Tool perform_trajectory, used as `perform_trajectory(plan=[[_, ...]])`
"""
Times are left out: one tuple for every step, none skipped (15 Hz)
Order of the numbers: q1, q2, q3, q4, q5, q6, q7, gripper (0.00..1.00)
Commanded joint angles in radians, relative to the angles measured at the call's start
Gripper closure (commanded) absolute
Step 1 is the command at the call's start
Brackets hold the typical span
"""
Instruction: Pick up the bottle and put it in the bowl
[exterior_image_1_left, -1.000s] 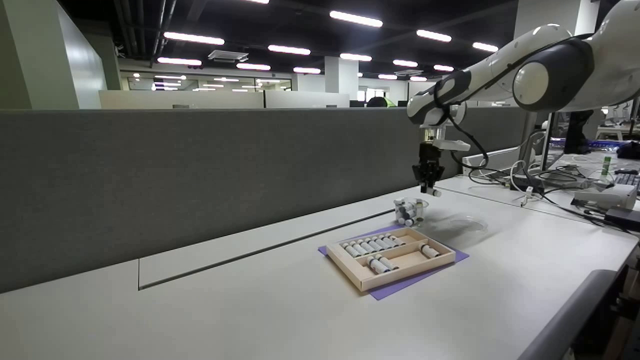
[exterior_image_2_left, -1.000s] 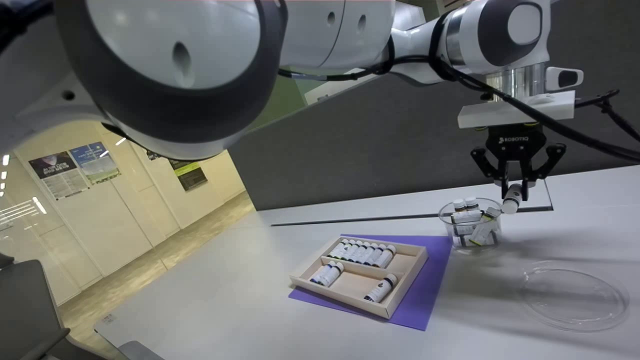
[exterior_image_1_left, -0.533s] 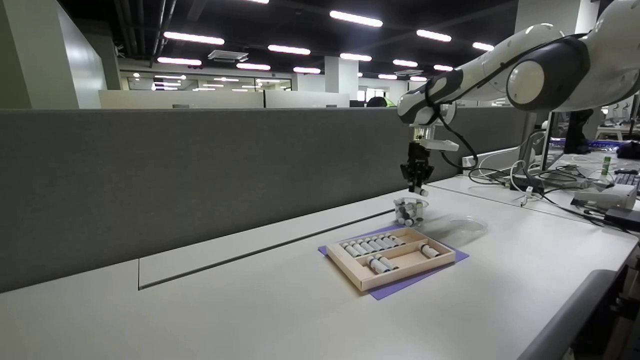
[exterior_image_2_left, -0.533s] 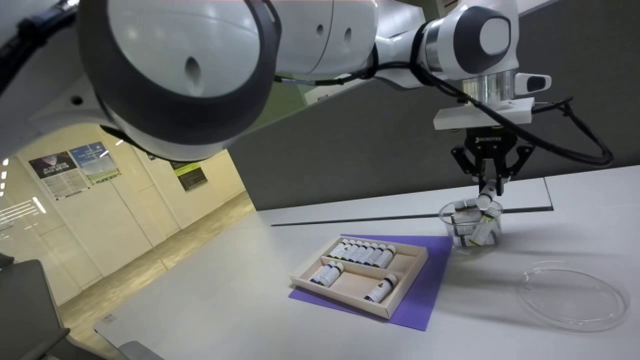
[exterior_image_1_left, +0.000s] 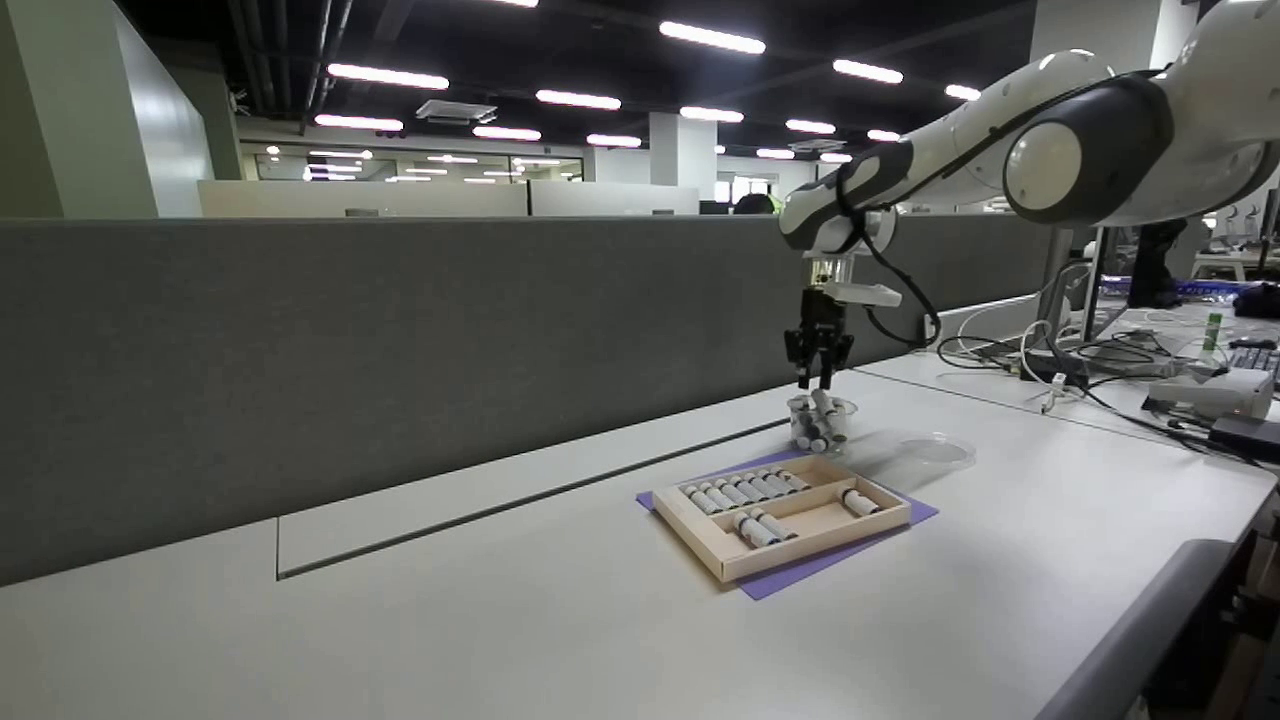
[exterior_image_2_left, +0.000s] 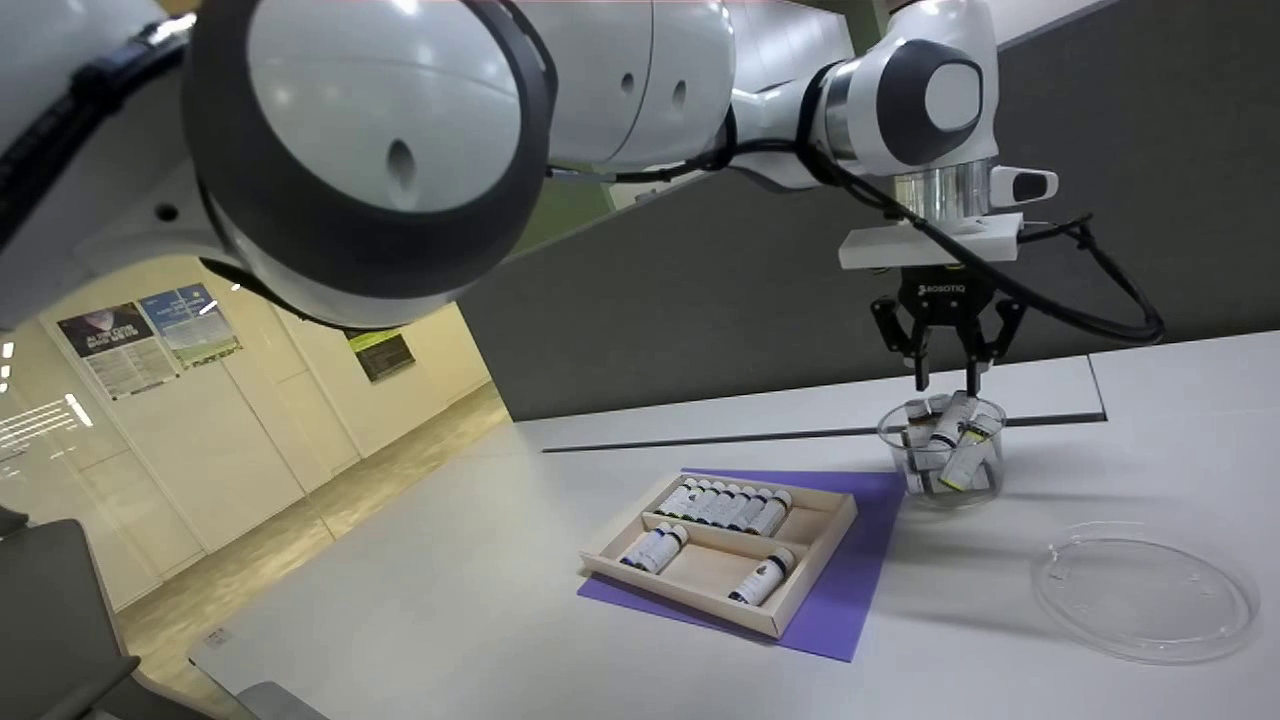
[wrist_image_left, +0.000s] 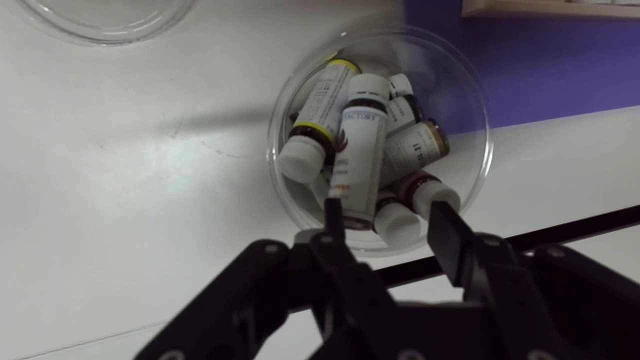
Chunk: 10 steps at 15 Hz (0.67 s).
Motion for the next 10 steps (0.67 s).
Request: perform_trajectory(plan=[[-0.009,-0.049,0.004,0.014,0.011,-0.059,0.029,0.24],[-0.016,-0.065,0.004,0.014,0.016,-0.057,0.033,0.16],[-0.003,-0.026,0.001,0.005,0.002,-0.018,0.000,0.34],[-0.006,-0.041,0.001,0.005,0.004,-0.024,0.000,0.28],[-0.010,-0.054,0.001,0.005,0.004,-0.030,0.000,0.19],[-0.012,-0.061,0.001,0.005,0.005,-0.035,0.000,0.16],[-0.013,-0.064,0.001,0.005,0.005,-0.038,0.000,0.16],[-0.013,-0.064,0.001,0.005,0.005,-0.039,0.000,0.16],[-0.013,-0.063,0.001,0.004,0.005,-0.039,0.000,0.16],[-0.013,-0.063,0.001,0.004,0.005,-0.039,0.000,0.16]])
